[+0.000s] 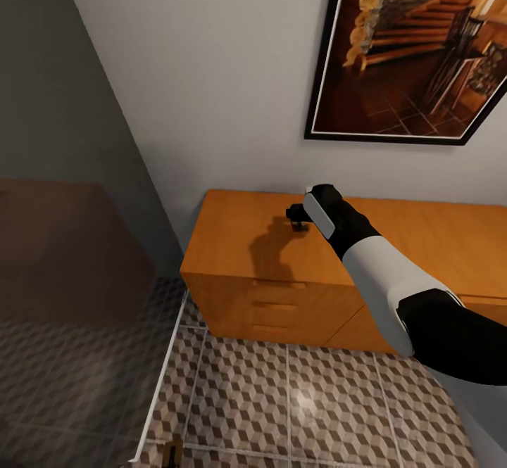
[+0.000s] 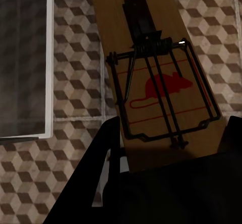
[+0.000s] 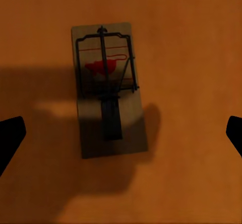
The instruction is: Take the four mousetraps from the cabinet in the bathroom and place them on the bathroom floor. Make sure all four end up on the same floor surface, and ensure that at least two of them are either under or directly next to the same bathroom sink.
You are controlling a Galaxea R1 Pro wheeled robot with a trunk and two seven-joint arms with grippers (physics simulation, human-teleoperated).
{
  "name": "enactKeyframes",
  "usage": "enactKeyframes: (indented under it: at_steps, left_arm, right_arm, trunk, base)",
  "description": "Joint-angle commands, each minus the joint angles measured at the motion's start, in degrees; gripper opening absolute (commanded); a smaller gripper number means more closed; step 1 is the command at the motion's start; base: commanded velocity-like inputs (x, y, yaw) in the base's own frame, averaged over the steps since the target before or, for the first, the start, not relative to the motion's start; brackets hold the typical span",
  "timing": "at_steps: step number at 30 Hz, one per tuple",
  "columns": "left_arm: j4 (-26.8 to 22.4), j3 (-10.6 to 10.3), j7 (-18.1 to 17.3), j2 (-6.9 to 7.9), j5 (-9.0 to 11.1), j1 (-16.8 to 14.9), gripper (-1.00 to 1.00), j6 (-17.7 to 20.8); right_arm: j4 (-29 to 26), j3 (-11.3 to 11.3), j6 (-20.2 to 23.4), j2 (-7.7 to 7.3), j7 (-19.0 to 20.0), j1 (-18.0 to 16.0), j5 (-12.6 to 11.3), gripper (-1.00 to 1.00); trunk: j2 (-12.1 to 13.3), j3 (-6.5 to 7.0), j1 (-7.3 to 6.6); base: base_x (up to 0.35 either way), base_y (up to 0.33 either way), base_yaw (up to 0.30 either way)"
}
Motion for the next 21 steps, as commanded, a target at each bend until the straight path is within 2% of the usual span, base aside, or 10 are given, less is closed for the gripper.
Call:
enactKeyframes:
  at_steps: [1, 21]
  left_arm:
    - [0.23, -0.51, 0.22, -0.05, 0.29, -0.08, -1.0, -0.33]
    - [0.23, -0.51, 0.24, -0.05, 0.29, -0.08, -1.0, -0.33]
  right_arm:
    - [-0.03, 0.3, 0.12, -0.04, -0.51, -0.06, -0.6, 1.0]
    - [-0.03, 0.3, 0.12, -0.04, -0.51, -0.06, -0.6, 1.0]
  trunk:
    - [-0.08, -0.13, 0.02]
    - [-0.08, -1.37, 0.02]
  base:
    - [0.0, 0.0, 0.0]
    - [0.0, 0.0, 0.0]
